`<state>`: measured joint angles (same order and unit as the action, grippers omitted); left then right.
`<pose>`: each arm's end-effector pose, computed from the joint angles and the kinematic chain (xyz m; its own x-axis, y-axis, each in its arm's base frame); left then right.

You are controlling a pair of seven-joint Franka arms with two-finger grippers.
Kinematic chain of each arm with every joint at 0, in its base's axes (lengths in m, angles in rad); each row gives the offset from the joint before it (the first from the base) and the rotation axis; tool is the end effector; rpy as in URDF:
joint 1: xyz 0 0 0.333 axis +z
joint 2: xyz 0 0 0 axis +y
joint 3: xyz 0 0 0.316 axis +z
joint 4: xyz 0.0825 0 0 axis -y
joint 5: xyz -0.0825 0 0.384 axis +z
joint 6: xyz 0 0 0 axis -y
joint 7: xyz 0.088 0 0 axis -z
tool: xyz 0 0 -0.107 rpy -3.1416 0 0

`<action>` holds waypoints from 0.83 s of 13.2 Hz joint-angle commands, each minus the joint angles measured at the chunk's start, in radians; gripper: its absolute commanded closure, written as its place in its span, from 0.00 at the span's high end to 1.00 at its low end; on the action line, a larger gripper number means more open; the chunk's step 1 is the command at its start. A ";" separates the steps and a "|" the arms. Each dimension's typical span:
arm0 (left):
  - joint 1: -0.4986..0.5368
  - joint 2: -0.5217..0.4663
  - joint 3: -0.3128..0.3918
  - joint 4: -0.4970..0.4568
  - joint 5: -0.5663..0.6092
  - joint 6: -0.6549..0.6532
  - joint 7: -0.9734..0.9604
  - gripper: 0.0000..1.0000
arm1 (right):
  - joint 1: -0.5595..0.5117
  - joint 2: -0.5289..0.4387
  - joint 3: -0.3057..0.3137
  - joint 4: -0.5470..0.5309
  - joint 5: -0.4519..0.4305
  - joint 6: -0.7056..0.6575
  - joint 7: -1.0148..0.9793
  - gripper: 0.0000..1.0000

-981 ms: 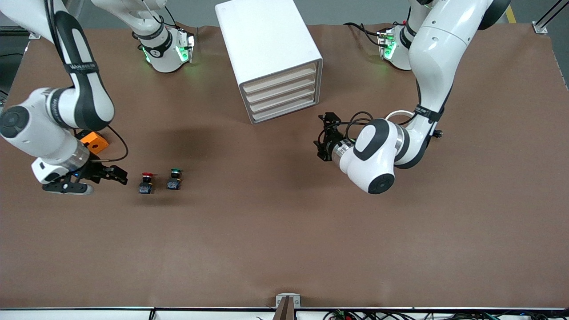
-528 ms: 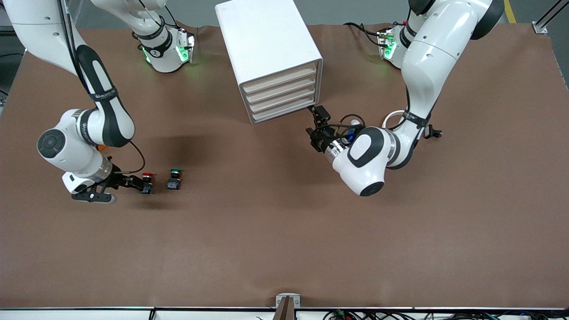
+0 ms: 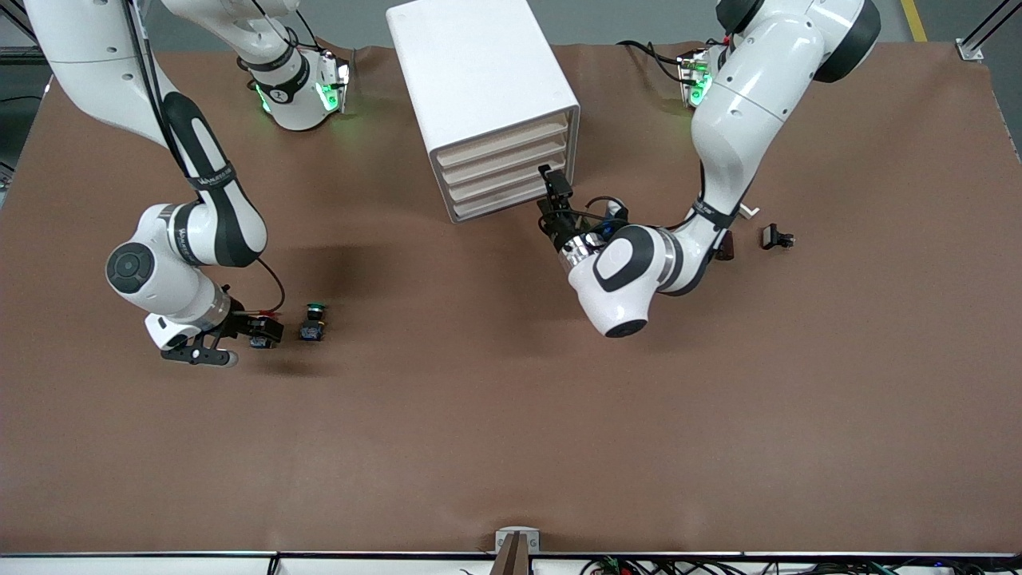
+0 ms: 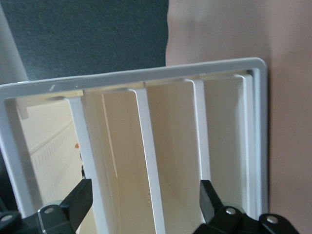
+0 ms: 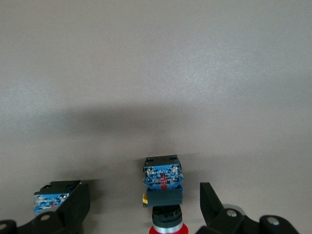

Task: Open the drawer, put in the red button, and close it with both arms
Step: 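Grasp the red button with the right gripper while the left gripper grips the handle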

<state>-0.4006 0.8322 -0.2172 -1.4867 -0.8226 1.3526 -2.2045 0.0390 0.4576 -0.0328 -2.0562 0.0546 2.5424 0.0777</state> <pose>0.4683 -0.4178 0.2033 -0.3225 0.9425 -0.0873 0.2444 -0.0062 -0.9697 0.5970 0.0033 0.2134 0.9933 -0.1126 0.0273 -0.1120 -0.9935 -0.0198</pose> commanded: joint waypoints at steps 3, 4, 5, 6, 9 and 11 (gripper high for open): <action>-0.030 -0.004 -0.016 -0.052 -0.024 -0.033 -0.023 0.75 | -0.008 0.038 -0.001 0.008 0.008 0.027 0.011 1.00; -0.041 -0.004 -0.016 -0.059 -0.041 -0.033 -0.023 0.69 | -0.007 0.039 -0.002 0.008 0.008 0.027 0.011 1.00; -0.052 -0.004 -0.016 -0.070 -0.050 -0.035 -0.023 0.65 | -0.007 0.044 -0.001 0.007 0.008 0.027 0.013 1.00; -0.056 -0.005 -0.016 -0.073 -0.053 -0.035 -0.023 0.65 | -0.005 0.052 -0.001 0.007 0.008 0.024 0.013 1.00; -0.076 0.005 -0.016 -0.073 -0.061 -0.033 -0.021 0.56 | -0.002 0.069 -0.001 0.005 0.008 0.022 0.013 1.00; -0.093 0.008 -0.016 -0.073 -0.081 -0.032 -0.020 0.42 | -0.004 0.073 -0.001 0.005 0.008 0.024 0.013 1.00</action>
<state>-0.4826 0.8376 -0.2325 -1.5571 -0.8671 1.3281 -2.2077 0.0376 0.5253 -0.0370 -2.0557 0.0551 2.5615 0.0781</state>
